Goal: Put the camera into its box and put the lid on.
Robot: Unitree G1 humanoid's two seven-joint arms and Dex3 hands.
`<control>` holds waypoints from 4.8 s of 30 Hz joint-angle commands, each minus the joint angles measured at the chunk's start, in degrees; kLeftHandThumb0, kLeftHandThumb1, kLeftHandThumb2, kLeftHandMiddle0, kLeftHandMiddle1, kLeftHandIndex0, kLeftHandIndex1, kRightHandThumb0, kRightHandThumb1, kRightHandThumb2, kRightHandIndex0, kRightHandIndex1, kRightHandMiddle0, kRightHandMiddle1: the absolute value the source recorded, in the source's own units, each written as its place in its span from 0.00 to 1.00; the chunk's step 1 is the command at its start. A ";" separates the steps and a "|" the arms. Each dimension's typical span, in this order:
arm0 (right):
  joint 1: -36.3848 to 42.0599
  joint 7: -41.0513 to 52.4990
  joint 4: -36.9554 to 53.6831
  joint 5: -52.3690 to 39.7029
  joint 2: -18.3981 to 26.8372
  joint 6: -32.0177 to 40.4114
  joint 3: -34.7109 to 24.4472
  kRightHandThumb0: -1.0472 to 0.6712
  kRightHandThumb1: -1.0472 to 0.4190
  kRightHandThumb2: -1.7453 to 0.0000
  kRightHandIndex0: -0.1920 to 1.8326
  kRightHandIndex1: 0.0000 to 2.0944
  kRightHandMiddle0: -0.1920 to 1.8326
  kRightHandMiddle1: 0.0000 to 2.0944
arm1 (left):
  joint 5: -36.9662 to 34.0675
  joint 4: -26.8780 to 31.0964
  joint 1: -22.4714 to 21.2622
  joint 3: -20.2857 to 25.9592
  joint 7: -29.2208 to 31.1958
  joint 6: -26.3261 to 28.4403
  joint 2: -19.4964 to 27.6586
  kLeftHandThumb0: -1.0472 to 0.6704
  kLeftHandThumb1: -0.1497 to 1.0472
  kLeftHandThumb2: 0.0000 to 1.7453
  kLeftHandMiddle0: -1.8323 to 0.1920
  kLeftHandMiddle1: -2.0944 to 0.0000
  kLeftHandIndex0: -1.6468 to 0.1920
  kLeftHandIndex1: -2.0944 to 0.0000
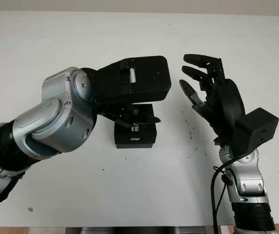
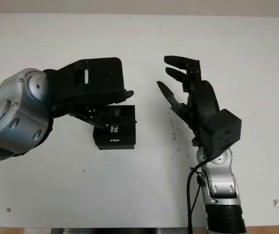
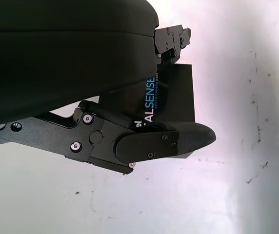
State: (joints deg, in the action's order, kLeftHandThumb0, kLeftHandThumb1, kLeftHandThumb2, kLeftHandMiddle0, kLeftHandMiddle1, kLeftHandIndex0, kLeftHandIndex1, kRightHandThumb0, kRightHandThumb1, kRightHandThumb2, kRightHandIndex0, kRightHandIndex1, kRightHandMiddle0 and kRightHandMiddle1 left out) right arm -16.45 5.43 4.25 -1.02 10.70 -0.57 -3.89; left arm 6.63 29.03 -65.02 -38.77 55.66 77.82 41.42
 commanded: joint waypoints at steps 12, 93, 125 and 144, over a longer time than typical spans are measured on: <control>-1.65 1.55 -3.10 -0.30 0.65 -4.40 -1.10 0.32 0.00 0.88 0.09 0.42 0.02 0.60 | 20.89 1.22 24.71 9.76 -20.32 -58.62 15.06 0.20 1.00 0.40 1.00 1.00 1.00 1.00; -12.25 1.17 -10.47 6.21 5.11 -3.30 -0.02 0.35 0.00 0.90 0.14 0.38 0.07 0.54 | 2.09 -26.31 29.38 29.17 -4.79 -69.47 -2.19 0.00 0.96 0.03 1.00 1.00 1.00 1.00; -10.77 1.85 -7.50 5.27 5.05 -1.51 0.11 0.36 0.00 0.90 0.13 0.39 0.07 0.53 | 7.27 -27.12 31.16 27.08 -12.33 -73.03 -4.73 0.10 0.86 0.02 0.99 0.98 0.99 0.99; -10.75 1.02 -7.82 6.12 5.13 -2.61 0.10 0.35 0.00 0.90 0.14 0.40 0.07 0.54 | 13.10 -26.12 30.84 25.98 -15.23 -68.13 -6.80 0.07 1.00 0.07 0.88 0.63 0.82 0.84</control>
State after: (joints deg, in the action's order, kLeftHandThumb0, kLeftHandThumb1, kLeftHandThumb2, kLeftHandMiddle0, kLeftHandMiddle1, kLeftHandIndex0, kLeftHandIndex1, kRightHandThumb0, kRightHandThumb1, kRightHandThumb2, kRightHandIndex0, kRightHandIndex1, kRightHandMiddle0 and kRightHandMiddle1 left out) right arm -27.77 6.68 -4.10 5.14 15.71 -2.20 -3.61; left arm 19.34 2.30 -34.50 -11.84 40.32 9.27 34.65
